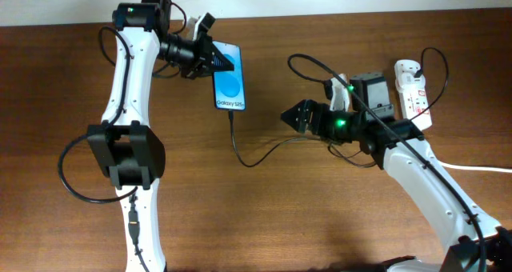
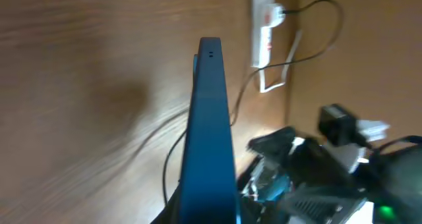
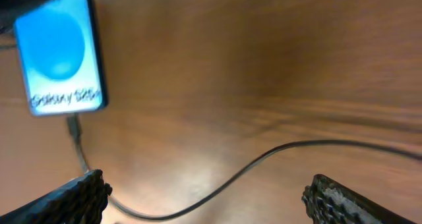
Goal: Plug charger to phone and switch on socket
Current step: 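Lower the plugged phone flat onto the table with the left gripper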
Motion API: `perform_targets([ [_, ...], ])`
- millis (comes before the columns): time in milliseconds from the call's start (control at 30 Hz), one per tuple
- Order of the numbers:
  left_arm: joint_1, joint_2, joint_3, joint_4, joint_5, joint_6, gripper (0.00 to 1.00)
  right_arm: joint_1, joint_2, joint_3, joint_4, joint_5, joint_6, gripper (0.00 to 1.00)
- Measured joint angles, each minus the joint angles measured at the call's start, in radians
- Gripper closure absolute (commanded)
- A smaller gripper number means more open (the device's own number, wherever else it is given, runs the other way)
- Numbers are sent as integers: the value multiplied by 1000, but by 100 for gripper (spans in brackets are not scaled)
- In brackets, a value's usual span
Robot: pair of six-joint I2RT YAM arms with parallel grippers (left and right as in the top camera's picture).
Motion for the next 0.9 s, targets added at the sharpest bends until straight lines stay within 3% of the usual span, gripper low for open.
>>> perform_targets([
  [367, 0, 0, -14, -61, -144, 43, 100, -27, 0, 2, -23, 152, -46, 2],
  [900, 0, 0, -364, 252, -162, 2, 100, -27, 0, 3, -35, 161, -46, 2],
])
